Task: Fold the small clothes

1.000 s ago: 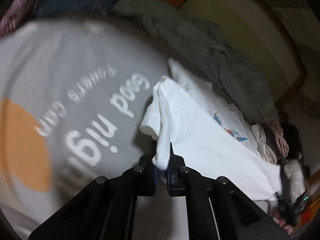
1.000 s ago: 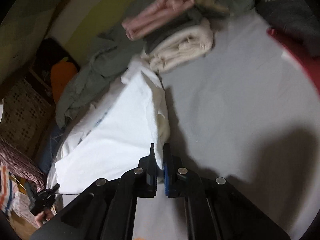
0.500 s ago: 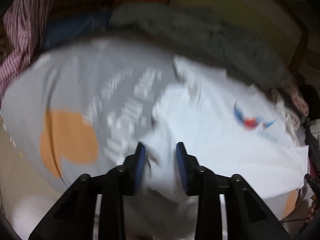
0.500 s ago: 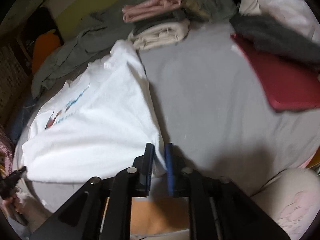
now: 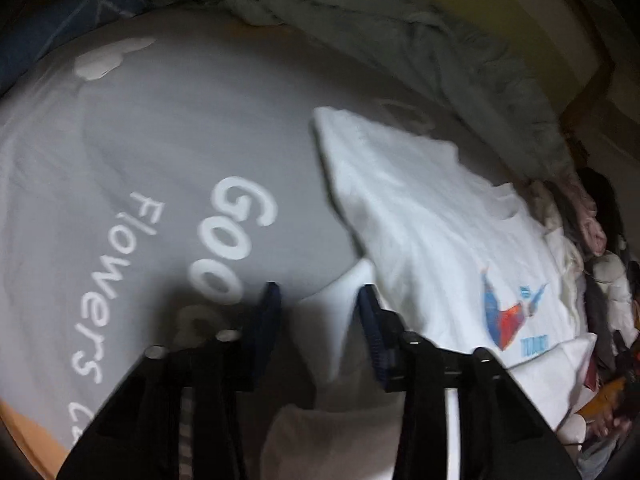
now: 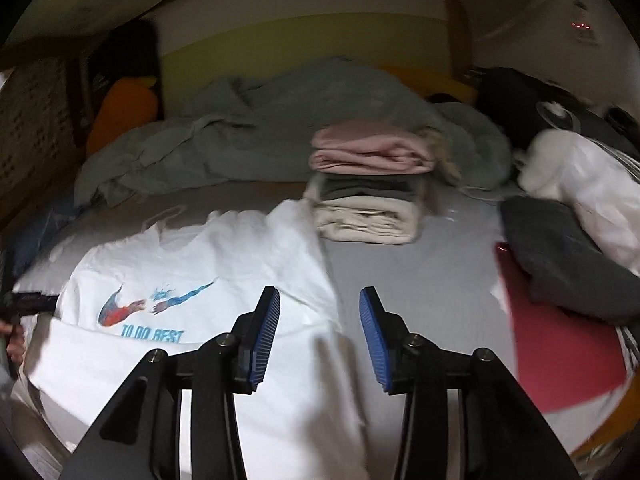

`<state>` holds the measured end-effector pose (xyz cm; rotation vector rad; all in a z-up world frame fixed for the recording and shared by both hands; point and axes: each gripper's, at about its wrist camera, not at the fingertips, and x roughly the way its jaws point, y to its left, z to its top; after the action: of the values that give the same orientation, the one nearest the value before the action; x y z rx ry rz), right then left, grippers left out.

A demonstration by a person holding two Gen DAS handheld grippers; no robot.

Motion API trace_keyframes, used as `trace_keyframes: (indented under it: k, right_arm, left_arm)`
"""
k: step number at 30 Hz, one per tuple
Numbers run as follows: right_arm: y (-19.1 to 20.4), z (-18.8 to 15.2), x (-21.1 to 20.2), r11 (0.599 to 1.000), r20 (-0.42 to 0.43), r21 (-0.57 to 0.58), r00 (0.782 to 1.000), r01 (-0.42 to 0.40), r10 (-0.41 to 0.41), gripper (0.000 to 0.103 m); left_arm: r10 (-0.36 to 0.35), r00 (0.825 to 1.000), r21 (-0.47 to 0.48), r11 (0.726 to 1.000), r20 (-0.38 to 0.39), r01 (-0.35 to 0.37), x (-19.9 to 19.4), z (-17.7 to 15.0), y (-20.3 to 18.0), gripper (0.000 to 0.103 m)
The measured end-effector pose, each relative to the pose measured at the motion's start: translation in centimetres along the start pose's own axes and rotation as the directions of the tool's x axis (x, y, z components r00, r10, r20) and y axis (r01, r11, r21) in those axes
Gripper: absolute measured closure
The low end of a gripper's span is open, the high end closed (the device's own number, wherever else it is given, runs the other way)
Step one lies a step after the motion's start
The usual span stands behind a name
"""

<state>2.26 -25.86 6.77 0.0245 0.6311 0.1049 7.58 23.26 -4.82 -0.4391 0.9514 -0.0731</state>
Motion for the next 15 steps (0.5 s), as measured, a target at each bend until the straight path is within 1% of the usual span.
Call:
trace_keyframes:
  k: [1,2,3,4,5,7,8,10,11,13,14,15]
  right_arm:
    - [0.5,-0.1,0.5,1.0,-0.014,-0.009,1.0,-0.02,0.02,0.06]
    - [1.0,-0.1,1.3,0.999,-0.03,-0.02,0.999,-0.036,0.036,0.06]
    - [1.8,-0.2,2.4,0.998,-0.054,-0.04,0.997,-0.057,0.055,0.06]
    - [2.3,-0.6,2.9,0.996,-0.066,-0.053,0.996,-0.068,0.065,0.06]
    - [2.9,-1.1,3.4,0.995,-0.08,-0.067,0.995,-0.073,0.068,0.06]
    - [3.6,-2.1,5.2,0.995,-0.117,-0.09,0.993,-0.039,0.028,0.06]
    - [3.8,-2.8,6.4,0.995,-0.161,-0.105,0.987,0.001,-0.018,0.06]
    - [3.3,-4.0,7.7,0.993,-0.218,-0.117,0.975,0.02,-0.046,0.06]
    - [3.0,-4.6,8.1,0.994,-0.235,-0.112,0.971,0.015,-0.041,0.06]
    - [2.8,-4.9,8.0,0.993,-0.222,-0.116,0.975,0.004,-0.03,0.061]
    - [3.0,-4.9,7.9,0.992,-0.223,-0.128,0.974,0.007,-0.036,0.061]
    - [2.9,-4.8,7.9,0.992,-0.223,-0.129,0.974,0.009,-0.038,0.06]
  left_arm:
    - [-0.015,1.0,0.015,1.0,0.008,0.015,-0.4,-0.2,-0.2,0.094]
    - [-0.003,1.0,0.024,1.0,0.029,0.003,-0.9,-0.3,-0.4,0.094]
    - [0.038,0.998,0.028,0.999,0.059,-0.039,-1.5,-0.4,-0.5,0.094]
    - [0.093,0.992,0.022,0.995,0.09,-0.095,-2.2,-0.7,-0.5,0.094]
    - [0.133,0.984,0.007,0.991,0.116,-0.135,-2.9,-1.1,-0.4,0.094]
    - [0.207,0.968,-0.04,0.978,0.14,-0.204,-4.1,-2.1,0.1,0.094]
    - [0.222,0.965,-0.052,0.975,0.142,-0.217,-4.4,-2.8,0.3,0.092]
    - [0.252,0.96,-0.078,0.967,0.122,-0.244,-4.3,-4.0,0.7,0.09]
    - [0.247,0.96,-0.084,0.968,0.131,-0.238,-4.6,-4.6,0.7,0.09]
    - [0.24,0.958,-0.063,0.971,0.157,-0.232,-5.1,-4.5,0.4,0.087]
    - [0.233,0.956,-0.062,0.972,0.177,-0.226,-5.4,-4.2,0.3,0.084]
    - [0.24,0.949,-0.077,0.97,0.203,-0.229,-5.9,-3.9,0.3,0.076]
